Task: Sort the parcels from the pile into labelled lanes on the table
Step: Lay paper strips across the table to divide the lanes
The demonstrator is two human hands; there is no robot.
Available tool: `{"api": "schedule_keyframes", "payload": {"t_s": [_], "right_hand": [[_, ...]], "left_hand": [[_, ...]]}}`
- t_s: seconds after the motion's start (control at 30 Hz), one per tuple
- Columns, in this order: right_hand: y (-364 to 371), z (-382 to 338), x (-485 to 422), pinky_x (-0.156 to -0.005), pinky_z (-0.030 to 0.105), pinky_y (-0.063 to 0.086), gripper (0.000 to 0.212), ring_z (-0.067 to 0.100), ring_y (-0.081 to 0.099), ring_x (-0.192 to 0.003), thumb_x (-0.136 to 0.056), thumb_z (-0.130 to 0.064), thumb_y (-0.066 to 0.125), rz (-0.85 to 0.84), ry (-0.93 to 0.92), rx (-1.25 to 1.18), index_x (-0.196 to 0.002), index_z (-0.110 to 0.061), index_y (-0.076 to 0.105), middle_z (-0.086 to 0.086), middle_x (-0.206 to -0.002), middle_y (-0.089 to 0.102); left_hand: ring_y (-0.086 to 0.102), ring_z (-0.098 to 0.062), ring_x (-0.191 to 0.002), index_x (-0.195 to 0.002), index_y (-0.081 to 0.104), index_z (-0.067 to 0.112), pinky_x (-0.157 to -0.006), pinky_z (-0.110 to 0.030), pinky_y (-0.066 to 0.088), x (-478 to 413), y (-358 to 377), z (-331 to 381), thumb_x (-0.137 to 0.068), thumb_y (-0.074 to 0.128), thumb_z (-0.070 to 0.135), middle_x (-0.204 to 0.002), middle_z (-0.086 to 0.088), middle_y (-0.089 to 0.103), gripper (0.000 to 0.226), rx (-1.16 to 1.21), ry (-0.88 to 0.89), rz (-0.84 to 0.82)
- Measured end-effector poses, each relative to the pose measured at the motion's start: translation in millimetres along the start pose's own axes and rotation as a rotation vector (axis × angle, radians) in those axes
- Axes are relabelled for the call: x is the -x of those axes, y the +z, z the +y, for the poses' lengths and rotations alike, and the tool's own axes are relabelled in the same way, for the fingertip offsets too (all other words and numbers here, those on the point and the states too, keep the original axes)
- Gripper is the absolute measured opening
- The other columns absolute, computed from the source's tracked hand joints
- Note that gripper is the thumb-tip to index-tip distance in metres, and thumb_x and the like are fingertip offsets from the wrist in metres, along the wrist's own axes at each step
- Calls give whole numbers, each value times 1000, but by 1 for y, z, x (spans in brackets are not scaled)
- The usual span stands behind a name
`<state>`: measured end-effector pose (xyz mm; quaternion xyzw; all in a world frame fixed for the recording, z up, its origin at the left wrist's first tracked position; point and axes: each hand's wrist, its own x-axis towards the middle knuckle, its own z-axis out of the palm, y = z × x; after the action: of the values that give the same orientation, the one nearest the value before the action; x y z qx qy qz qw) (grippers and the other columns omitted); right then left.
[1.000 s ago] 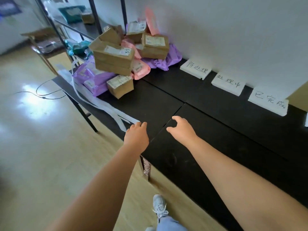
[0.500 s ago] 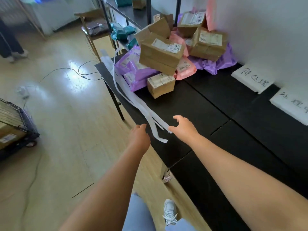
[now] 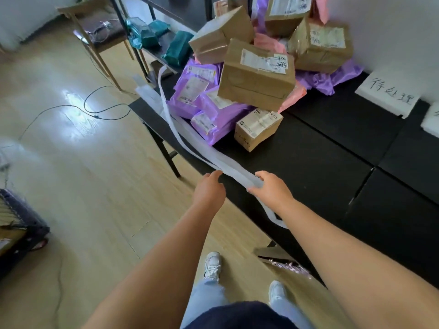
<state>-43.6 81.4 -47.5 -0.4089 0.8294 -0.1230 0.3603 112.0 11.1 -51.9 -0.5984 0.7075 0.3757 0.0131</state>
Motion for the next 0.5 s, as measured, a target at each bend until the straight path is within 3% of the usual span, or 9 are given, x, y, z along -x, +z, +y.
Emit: {"api": "schedule_keyframes", "payload": {"t_s": [0.07,0.13,0.3,0.43,0.5], "right_hand": [[8,-10,-6,-101,41,48,64,25,50,-128,-93,-35,68,-3,39,25,-149,-20,40,5,-144,48],[16,-18,-12,-101,39,47,66,25,49,-129,-93,-33,68,-7,64,56,-150,-19,38,5,-144,48],[28,-31,-19,-96,38,50,51,26,55,-120,-96,-21,63,-9,78,110,-143,-16,43,8,-137,52],[28,-36,-23,-82,32,48,49,21,56,-99,-97,-13,56,-3,79,79,-144,-16,43,6,-129,47],[23,-37,-26,-77,31,46,42,18,54,-92,-93,-12,59,14,66,51,-134,-17,49,2,-119,45]], "left_hand": [[61,-20,-101,-152,33,29,-63,-25,48,-16,-9,-8,-103,41,15,-153,-2,36,52,4,17,-35],[61,-19,-94,-153,31,31,-57,-24,47,-30,-18,-14,-103,40,15,-154,-3,35,54,4,20,-70],[62,-14,-82,-155,25,35,-51,-22,46,-53,-30,-25,-103,40,13,-157,0,28,57,41,-14,-161],[57,-10,-75,-156,22,33,-55,-23,50,-62,-31,-25,-104,38,13,-159,4,24,58,41,-22,-179],[54,-9,-76,-157,21,28,-57,-23,48,-64,-31,-23,-105,36,13,-160,3,23,57,30,-16,-182]]}}
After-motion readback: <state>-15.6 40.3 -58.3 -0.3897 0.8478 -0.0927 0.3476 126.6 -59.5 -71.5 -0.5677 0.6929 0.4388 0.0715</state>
